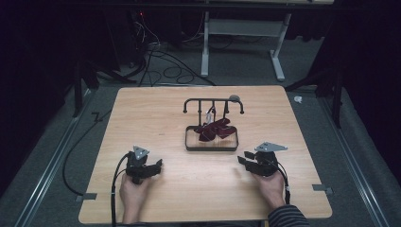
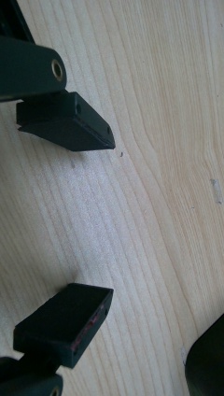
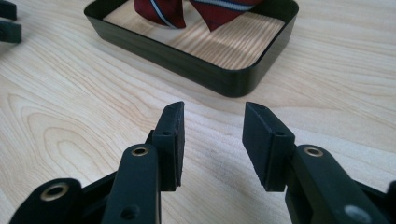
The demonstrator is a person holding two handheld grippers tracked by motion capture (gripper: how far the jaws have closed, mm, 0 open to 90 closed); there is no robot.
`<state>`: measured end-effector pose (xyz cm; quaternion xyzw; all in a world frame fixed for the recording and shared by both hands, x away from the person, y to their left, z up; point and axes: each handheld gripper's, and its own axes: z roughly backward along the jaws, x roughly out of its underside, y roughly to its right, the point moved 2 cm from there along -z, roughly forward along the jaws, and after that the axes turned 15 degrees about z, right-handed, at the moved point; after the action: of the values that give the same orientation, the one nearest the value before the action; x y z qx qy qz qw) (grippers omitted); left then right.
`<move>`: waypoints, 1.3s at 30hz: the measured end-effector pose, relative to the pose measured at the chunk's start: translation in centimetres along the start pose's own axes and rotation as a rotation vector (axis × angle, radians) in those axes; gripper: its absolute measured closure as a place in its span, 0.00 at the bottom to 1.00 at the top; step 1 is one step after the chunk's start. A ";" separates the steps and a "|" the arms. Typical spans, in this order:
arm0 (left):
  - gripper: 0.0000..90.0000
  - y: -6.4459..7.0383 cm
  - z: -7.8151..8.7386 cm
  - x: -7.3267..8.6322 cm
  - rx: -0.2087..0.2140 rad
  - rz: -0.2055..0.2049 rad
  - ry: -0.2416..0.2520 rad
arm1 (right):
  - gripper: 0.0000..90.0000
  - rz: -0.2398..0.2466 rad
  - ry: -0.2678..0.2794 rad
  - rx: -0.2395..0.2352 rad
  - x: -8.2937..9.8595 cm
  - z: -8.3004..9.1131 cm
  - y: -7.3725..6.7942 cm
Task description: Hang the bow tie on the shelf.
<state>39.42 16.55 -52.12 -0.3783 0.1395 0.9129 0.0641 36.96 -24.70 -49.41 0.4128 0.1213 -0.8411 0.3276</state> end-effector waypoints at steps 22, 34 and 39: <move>0.27 0.0 0.0 0.0 0.000 0.000 0.000 | 0.67 0.008 -0.041 0.001 0.9 -1.1 -0.3; 0.27 0.0 0.0 0.0 0.000 0.000 0.000 | 0.66 0.015 -0.054 0.004 0.9 -1.3 -0.5; 0.27 0.0 0.0 0.0 0.000 0.000 0.000 | 0.66 0.022 -0.058 0.005 1.0 -1.5 -0.5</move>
<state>39.42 16.55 -52.12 -0.3782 0.1396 0.9129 0.0641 37.08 -24.07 -51.16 0.3903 0.1048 -0.8495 0.3392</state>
